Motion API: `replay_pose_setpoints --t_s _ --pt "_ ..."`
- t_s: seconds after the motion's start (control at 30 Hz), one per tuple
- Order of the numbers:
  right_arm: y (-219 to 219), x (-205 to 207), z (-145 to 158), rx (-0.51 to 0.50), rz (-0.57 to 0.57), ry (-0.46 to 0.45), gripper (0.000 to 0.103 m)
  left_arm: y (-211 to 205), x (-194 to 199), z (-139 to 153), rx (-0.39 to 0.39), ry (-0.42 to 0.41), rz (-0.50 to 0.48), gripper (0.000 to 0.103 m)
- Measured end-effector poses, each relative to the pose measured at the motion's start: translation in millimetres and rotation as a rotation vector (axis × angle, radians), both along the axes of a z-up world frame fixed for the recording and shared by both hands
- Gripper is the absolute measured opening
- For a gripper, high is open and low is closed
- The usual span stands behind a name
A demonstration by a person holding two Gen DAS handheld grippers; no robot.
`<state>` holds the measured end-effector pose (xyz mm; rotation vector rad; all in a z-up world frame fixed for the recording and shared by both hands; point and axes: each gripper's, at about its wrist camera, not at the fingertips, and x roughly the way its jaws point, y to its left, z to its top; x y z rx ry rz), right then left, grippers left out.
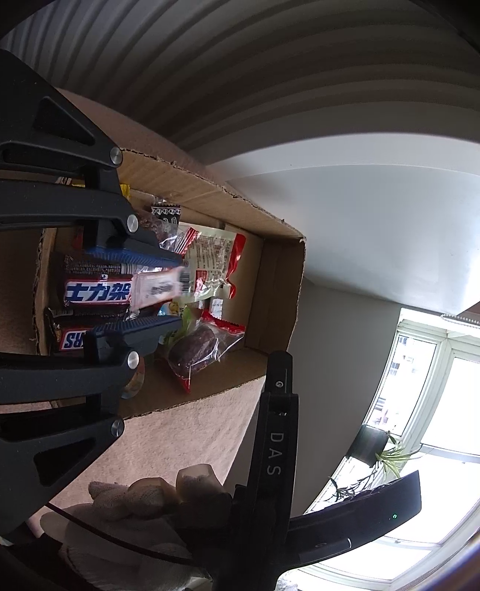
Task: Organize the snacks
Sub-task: 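Open both tools to drop the candies into the box, then move the open left tool toward the clear-wrapped wafer pack on the table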
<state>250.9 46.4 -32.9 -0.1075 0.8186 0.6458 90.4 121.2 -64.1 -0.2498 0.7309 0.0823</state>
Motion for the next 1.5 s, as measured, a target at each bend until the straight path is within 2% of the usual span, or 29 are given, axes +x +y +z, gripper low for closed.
replay_pose_setpoints --t_s 0.1,0.2,0.23,0.37,0.47,1.1,1.5 --pt "-6.1 -2.9 4.2 0.015 -0.012 -0.014 0.087 -1.1 -0.6 1.4 0.008 -0.002 0.000 0.046" --pt "-12.1 -5.9 6.6 0.014 -0.027 -0.022 0.097 -2.6 -2.1 3.4 0.016 -0.008 0.005 0.054" --pt "-14.6 -6.5 7.1 0.016 -0.031 -0.021 0.098 -2.9 -2.5 3.7 0.016 -0.008 0.007 0.059" --pt "-28.5 -8.5 7.8 0.026 -0.049 -0.007 0.098 -5.8 -4.0 5.2 0.022 -0.011 0.005 0.062" --pt "-43.1 -11.4 8.2 0.032 -0.067 -0.006 0.098 -9.1 -5.8 6.0 0.023 -0.013 0.000 0.068" --pt "-159.2 -42.1 14.8 0.093 -0.204 -0.014 0.098 -64.3 -9.7 24.4 0.055 -0.037 -0.078 0.069" --pt "-265.2 -72.7 0.7 0.115 -0.362 -0.014 0.098 -116.0 -1.7 19.6 0.023 -0.035 -0.191 0.069"
